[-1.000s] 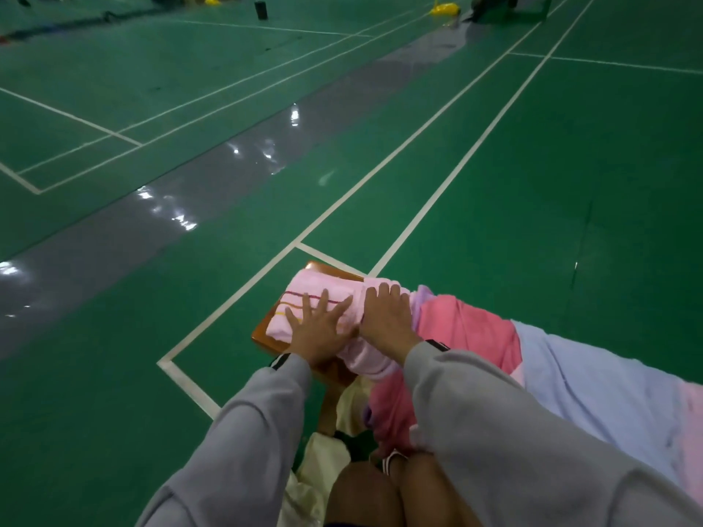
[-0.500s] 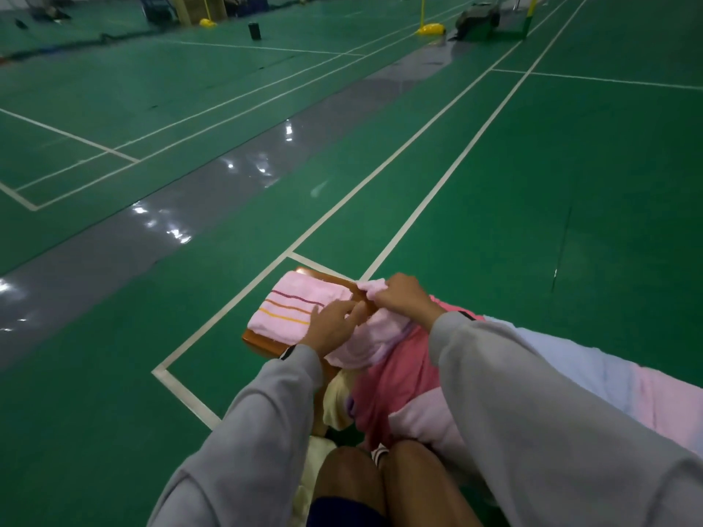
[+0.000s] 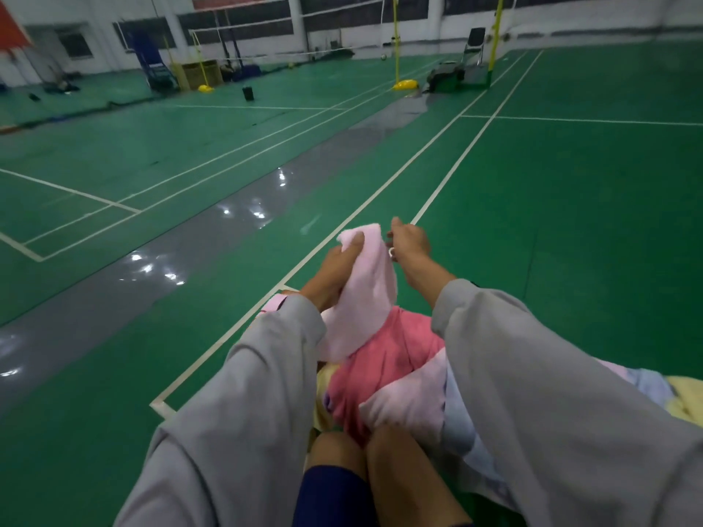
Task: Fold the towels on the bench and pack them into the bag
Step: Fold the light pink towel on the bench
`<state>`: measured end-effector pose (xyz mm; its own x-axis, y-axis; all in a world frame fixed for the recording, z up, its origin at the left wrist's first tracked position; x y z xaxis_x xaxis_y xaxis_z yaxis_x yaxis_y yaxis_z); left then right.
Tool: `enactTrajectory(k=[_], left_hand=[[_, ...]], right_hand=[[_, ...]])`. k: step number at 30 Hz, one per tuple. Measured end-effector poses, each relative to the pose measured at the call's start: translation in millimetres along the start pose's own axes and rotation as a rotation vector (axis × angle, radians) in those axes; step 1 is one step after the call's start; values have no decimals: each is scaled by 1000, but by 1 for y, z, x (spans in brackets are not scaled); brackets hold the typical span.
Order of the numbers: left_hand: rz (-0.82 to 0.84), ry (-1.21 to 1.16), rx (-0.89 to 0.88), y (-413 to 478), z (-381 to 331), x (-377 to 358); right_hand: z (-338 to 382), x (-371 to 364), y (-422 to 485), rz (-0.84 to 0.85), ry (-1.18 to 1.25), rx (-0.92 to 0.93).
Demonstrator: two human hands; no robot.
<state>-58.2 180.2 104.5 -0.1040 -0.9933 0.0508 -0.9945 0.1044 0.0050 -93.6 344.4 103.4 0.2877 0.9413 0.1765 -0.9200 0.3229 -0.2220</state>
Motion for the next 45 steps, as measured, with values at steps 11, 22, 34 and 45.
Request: enactTrajectory(k=[11, 22, 34, 45], left_hand=[[303, -299, 58, -26, -88, -43], [-327, -170, 157, 6, -32, 45], [-140, -395, 121, -3, -41, 19], [235, 77, 653, -21, -20, 41]], right_hand=[[-38, 9, -73, 732, 355, -266], [13, 87, -33, 186, 469, -213], [19, 105, -33, 427, 112, -316], [12, 156, -19, 302, -222, -367]])
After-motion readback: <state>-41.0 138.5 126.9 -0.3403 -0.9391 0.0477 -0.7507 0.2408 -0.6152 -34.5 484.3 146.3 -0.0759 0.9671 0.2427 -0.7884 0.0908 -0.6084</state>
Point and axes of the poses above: each hand's wrist, its own y-axis towards the middle knuckle, its own x-axis out of the back of the hand, z = x × y, the point moved 6 cm from there along y, towards the middle knuckle, and after that the axes turned 5 degrees about -x, right-handed, at the moved point
